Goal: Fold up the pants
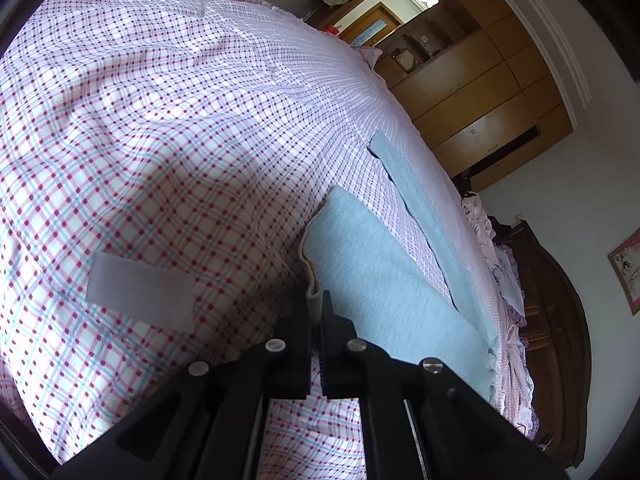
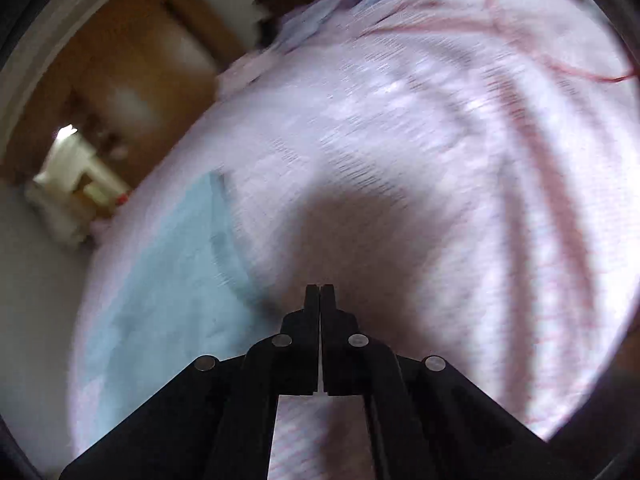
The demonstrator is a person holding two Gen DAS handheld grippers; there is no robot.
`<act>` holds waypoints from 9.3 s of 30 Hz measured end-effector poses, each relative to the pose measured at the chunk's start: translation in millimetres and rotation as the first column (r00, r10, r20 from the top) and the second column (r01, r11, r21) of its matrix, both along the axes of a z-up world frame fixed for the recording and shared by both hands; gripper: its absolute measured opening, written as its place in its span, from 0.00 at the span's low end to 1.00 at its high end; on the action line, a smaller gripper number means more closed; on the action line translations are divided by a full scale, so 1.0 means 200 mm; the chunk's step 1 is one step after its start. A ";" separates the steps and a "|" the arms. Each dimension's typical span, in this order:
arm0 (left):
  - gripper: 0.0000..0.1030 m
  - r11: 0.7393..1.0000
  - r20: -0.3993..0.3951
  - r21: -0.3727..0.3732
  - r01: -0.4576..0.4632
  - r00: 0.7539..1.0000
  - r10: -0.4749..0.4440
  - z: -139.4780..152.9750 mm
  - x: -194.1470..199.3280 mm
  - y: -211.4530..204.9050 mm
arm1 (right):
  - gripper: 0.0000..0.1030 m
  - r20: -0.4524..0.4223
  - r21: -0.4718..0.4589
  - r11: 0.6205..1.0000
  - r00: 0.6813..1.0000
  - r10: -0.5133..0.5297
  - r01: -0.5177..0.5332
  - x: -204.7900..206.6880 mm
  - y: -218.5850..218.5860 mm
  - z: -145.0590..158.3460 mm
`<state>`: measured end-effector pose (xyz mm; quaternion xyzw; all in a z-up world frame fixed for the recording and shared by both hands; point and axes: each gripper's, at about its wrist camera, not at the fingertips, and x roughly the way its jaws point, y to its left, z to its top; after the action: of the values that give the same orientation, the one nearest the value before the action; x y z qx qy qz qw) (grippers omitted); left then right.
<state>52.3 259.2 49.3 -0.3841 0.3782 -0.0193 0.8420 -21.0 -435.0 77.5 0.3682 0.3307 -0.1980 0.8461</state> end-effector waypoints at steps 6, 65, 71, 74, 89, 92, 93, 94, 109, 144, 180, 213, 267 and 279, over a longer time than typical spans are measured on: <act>0.02 1.000 -0.008 -0.015 -0.008 1.000 0.008 -0.03 0.00 0.00 | 0.76 -0.038 -0.107 0.980 0.986 0.164 -0.168 0.22 0.23 0.00; 0.02 0.921 0.076 0.388 0.023 0.996 -0.057 0.38 1.08 -0.10 | 0.03 0.164 -0.019 0.962 0.948 0.272 -0.273 0.90 -0.04 0.09; 0.02 0.916 0.059 0.398 0.060 0.994 -0.091 0.37 1.36 -0.21 | 0.03 0.176 0.149 0.973 0.973 0.151 -0.178 0.86 -0.16 0.05; 0.02 0.919 0.007 0.385 0.081 0.996 -0.091 0.31 1.50 -0.26 | 0.03 0.169 0.132 0.978 0.976 0.140 -0.163 0.94 -0.16 0.06; 0.12 0.893 0.018 0.442 0.085 0.994 -0.104 0.27 1.88 -0.42 | 0.95 0.302 0.106 0.994 0.953 -0.039 0.007 0.98 -0.24 0.02; 0.79 0.933 0.248 0.356 -0.061 0.968 -0.031 0.39 1.76 -0.34 | 0.96 0.423 0.019 0.998 0.904 -0.055 0.052 0.90 -0.22 0.14; 0.81 0.933 0.282 0.351 -0.078 0.959 -0.026 0.41 1.73 -0.34 | 0.96 0.414 -0.013 0.999 0.910 -0.026 0.034 0.92 -0.20 0.17; 0.81 0.927 0.290 0.368 -0.064 0.956 -0.049 0.43 1.70 -0.35 | 0.96 0.391 -0.029 0.999 0.920 -0.002 0.015 0.94 -0.18 0.18; 0.19 0.585 0.099 0.683 0.438 0.738 -0.668 0.20 1.00 -1.45 | 0.52 -0.369 -0.535 0.368 0.602 0.708 -0.761 1.40 0.99 0.16; 0.12 0.760 0.057 0.349 0.549 0.797 -0.601 -0.04 0.94 -1.86 | 0.86 -0.123 -0.040 0.997 0.990 0.062 -0.067 0.88 0.09 -0.17; 0.05 0.558 -0.031 0.401 0.727 0.620 -0.784 0.13 0.10 -1.83 | 0.01 -0.018 0.166 0.976 0.989 0.144 -0.139 0.27 -0.17 0.06; 0.06 0.967 0.125 -0.242 0.075 0.991 -0.046 -0.04 1.33 -0.38 | 0.02 -0.020 -0.154 0.978 0.990 0.142 -0.144 0.19 0.02 0.01; 0.41 0.596 -0.121 0.425 0.682 0.695 -0.709 0.02 0.64 -1.69 | 0.06 0.018 0.106 0.924 0.930 0.367 -0.367 0.68 -0.13 -0.12; 0.45 0.314 -0.239 0.703 0.638 0.627 -0.741 0.11 0.99 -1.42 | 0.45 0.049 -0.341 0.833 0.877 0.478 -0.435 0.56 0.07 0.28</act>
<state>250.6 -24.2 71.7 0.1902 0.4234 -0.2480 0.8504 90.3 -420.9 134.0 0.1485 0.3157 -0.0160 0.9370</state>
